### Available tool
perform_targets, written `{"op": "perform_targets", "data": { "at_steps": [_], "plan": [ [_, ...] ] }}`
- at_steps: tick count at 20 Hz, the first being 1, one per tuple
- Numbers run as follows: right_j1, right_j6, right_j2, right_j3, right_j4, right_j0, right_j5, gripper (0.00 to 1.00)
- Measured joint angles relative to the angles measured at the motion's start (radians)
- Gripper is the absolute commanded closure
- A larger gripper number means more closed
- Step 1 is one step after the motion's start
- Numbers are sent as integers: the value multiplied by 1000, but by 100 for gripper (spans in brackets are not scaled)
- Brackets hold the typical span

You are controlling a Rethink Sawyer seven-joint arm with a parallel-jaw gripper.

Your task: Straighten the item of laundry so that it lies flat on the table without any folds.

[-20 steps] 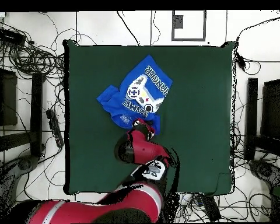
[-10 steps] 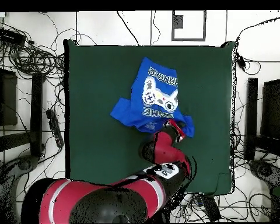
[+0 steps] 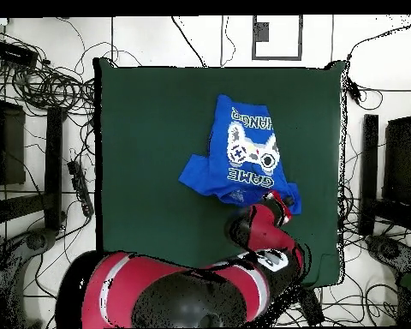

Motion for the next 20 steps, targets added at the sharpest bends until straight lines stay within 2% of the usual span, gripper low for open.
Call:
{"op": "perform_targets", "data": {
  "at_steps": [3,6,12,15,18,20],
  "plan": [
    [-45,0,22,17,-30,-50,91,100],
    [-116,0,63,33,-74,-131,250,100],
    [-192,0,141,42,-125,-237,441,100],
    [-230,0,194,43,-155,-289,523,100],
    [-249,0,224,45,-176,-308,555,100],
    [-270,0,249,48,-228,-311,553,100]
  ]
}}
